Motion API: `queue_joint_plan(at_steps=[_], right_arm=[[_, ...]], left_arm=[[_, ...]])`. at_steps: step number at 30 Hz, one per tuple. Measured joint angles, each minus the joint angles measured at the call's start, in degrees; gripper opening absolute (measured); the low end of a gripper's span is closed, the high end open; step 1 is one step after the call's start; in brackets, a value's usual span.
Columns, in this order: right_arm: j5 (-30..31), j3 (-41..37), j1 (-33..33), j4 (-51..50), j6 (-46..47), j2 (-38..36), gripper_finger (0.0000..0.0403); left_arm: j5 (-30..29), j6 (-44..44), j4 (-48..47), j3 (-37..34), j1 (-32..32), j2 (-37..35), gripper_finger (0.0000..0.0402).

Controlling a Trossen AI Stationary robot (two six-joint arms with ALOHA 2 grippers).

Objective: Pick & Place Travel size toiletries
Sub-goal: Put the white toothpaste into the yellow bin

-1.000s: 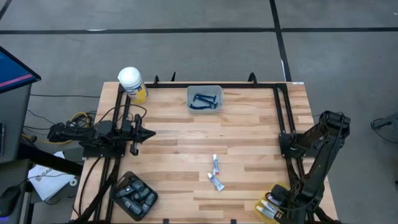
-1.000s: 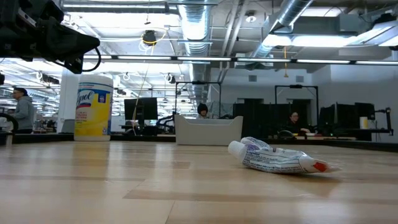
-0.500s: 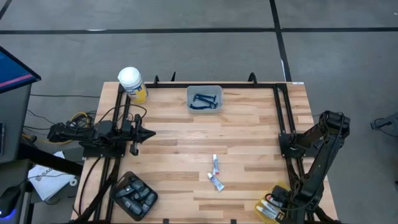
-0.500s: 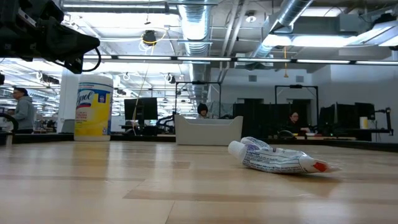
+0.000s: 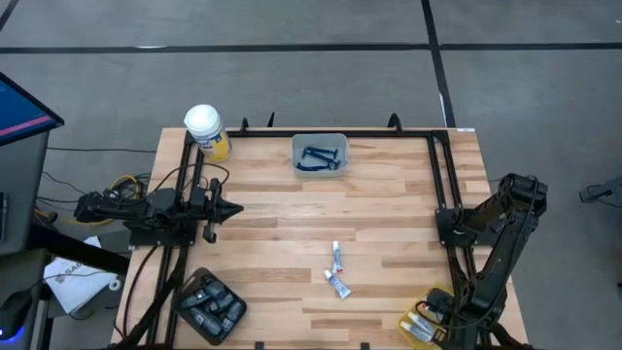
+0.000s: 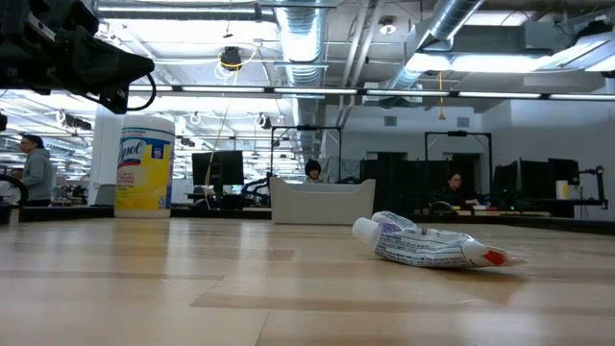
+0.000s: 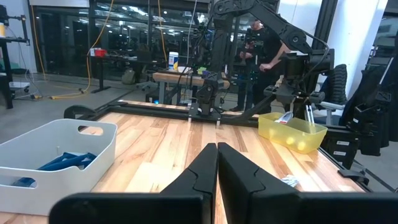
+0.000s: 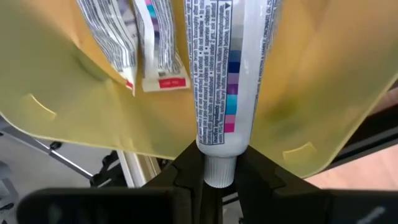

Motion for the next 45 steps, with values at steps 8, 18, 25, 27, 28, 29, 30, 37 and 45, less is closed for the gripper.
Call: queue_joint_plan(at_steps=[8,18,25,27,28,29,30,37,45], right_arm=[[0.1,0.0,-0.4,0.0,-0.2,0.0,0.0066],[2.3,0.0,-0.4,-0.2,0.1,0.0,0.0067],[3.1,-0.2,-0.5,0.6,-0.5,2.5,0.0067],[2.2,-0.2,-0.7,1.3,-2.1,4.0,0.0067],[1.1,-0.2,-1.1,1.3,-2.8,4.5,0.0067],[-0.2,-0.2,-1.6,1.4,-3.3,4.8,0.0067],[-1.2,-0.2,-1.9,1.4,-3.9,5.2,0.0067],[-2.9,-0.2,-2.9,2.2,-6.4,5.2,0.0081],[-3.0,-0.2,-3.0,2.2,-6.4,4.9,0.0179]], left_arm=[[0.0,0.0,0.0,0.0,0.0,0.0,0.0008],[0.0,0.0,0.0,0.0,0.0,0.0,0.0008],[0.0,0.0,0.0,0.0,0.0,0.0,0.0008],[0.0,0.0,0.0,0.0,0.0,0.0,0.0008],[0.0,0.0,0.0,0.0,0.0,0.0,0.0008],[0.0,0.0,0.0,0.0,0.0,0.0,0.0008],[0.0,0.0,0.0,0.0,0.0,0.0,0.0008],[0.0,0.0,0.0,0.0,0.0,0.0,0.0008],[0.0,0.0,0.0,0.0,0.0,0.0,0.0008]])
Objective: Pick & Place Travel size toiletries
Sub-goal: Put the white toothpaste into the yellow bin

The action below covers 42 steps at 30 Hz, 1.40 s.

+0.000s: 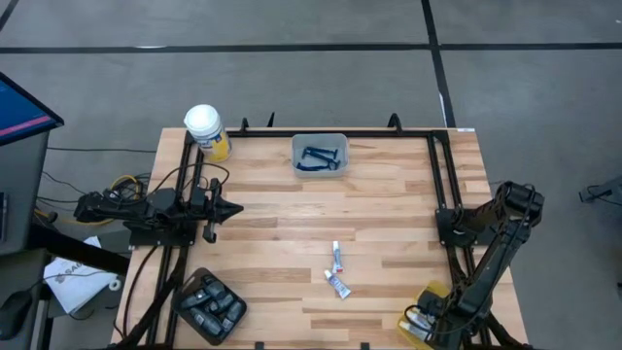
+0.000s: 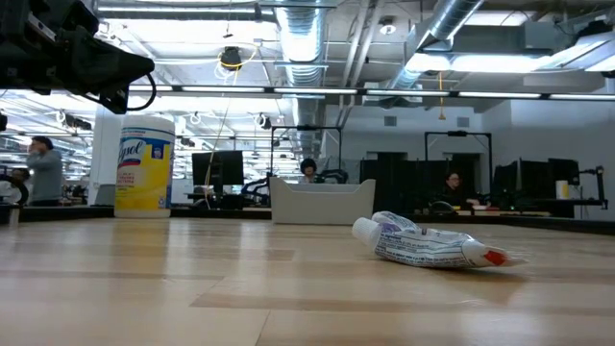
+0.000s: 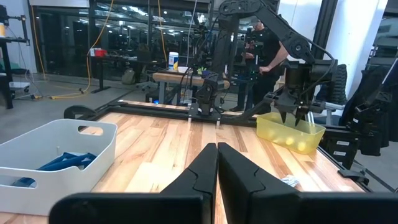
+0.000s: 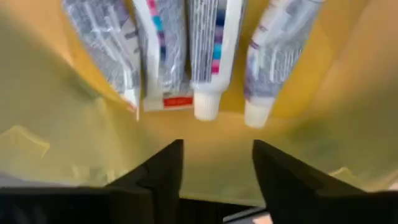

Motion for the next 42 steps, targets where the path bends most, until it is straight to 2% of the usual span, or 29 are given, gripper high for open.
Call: queue_joint_plan(at_steps=[6,12,15,17,23,30,36,42], right_arm=[[1.5,0.0,-2.3,-0.3,0.1,-7.1,0.0235],[15.1,0.0,-10.3,-0.3,0.3,-16.8,0.0234],[21.5,0.0,-16.5,1.1,-6.3,-18.3,0.0224],[23.4,0.0,-21.2,2.4,-12.3,-17.9,0.0217],[23.6,0.1,-36.3,11.3,-26.7,-12.2,0.0203],[22.4,6.0,-48.5,9.7,-29.7,-2.0,0.0207],[20.6,14.1,-53.2,6.3,-34.5,7.7,0.0196],[19.0,22.9,-54.1,-1.6,-38.4,18.0,0.019]], left_arm=[[0.0,0.0,0.0,0.0,0.0,0.0,0.0008],[0.0,0.0,0.0,0.0,0.0,0.0,0.0008],[0.0,0.0,0.0,0.0,0.0,0.0,0.0008],[0.0,0.0,0.0,0.0,0.0,0.0,0.0008],[0.0,0.0,0.0,0.0,0.0,0.0,0.0008],[0.0,0.0,0.0,0.0,0.0,0.0,0.0008],[0.0,0.0,0.1,0.0,0.0,0.0,0.0008],[0.0,0.0,0.0,0.0,0.0,0.0,0.0008]])
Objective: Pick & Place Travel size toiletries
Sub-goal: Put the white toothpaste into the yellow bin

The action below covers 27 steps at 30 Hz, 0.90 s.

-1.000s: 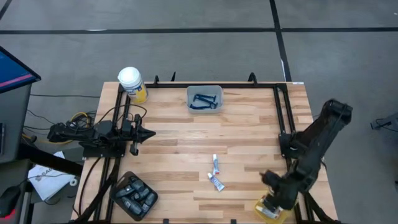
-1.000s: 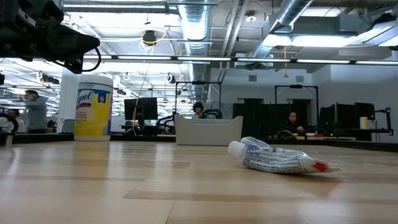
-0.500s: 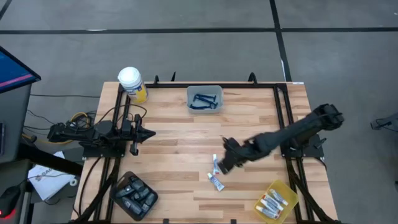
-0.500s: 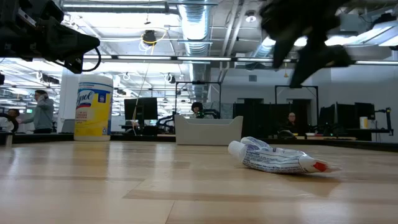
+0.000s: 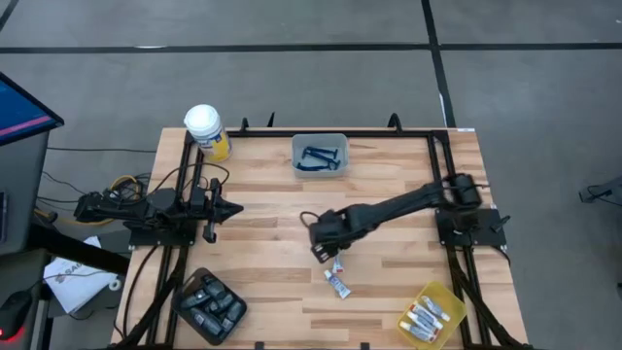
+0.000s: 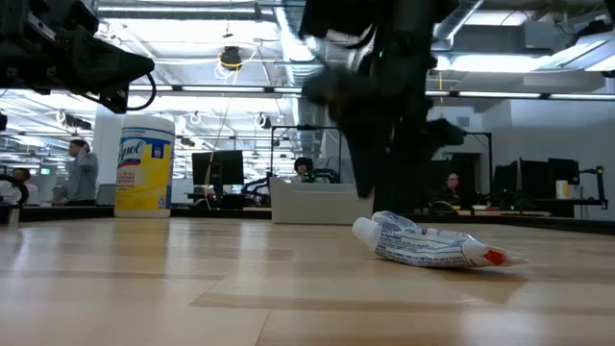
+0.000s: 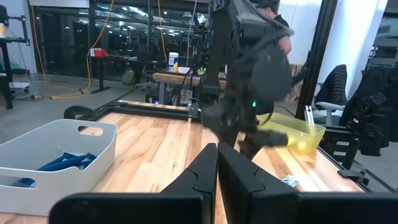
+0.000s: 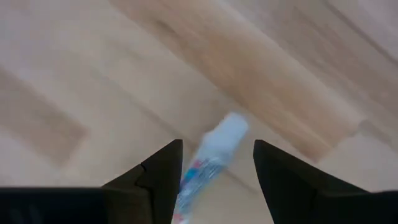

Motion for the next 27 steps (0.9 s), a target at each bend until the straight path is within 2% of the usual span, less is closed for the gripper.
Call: queue_joint_plan(at_steps=[4,12,22,27], right_arm=[[0.0,4.7,-0.4,-7.4,-2.0,5.6,0.0196],[-0.8,9.3,-0.6,-7.3,-5.2,11.0,0.0203],[-2.2,9.3,-0.5,-7.0,-5.2,11.2,0.0182],[-4.0,9.3,-0.8,-7.2,-5.3,11.1,0.0138]], left_arm=[[0.0,0.0,0.0,0.0,0.0,0.0,0.0008],[0.0,0.0,0.0,0.0,0.0,0.0,0.0008],[0.0,0.0,0.0,0.0,0.0,0.0,0.0008],[0.0,0.0,0.0,0.0,0.0,0.0,0.0008]])
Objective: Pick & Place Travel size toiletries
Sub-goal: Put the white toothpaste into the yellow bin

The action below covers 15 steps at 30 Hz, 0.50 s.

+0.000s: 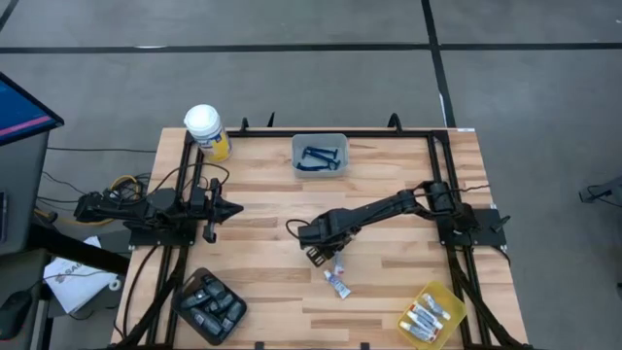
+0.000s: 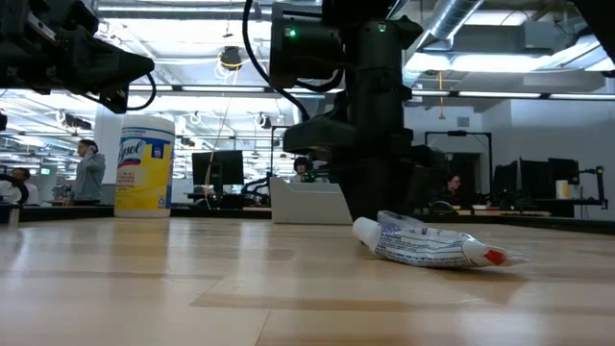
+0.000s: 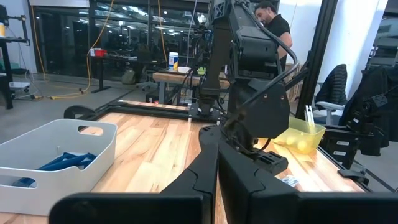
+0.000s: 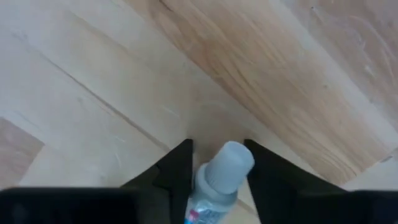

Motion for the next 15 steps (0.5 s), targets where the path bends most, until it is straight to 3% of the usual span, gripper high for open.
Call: queue_joint_plan(at_steps=[7,15], right_arm=[[-0.4,0.0,0.2,-0.1,-1.5,-0.1,0.0057],[-0.1,2.5,0.9,-0.3,-6.2,-0.6,0.0055]], left_arm=[[0.0,0.0,0.0,0.0,0.0,0.0,0.0008],[0.0,0.0,0.0,0.0,0.0,0.0,0.0008]])
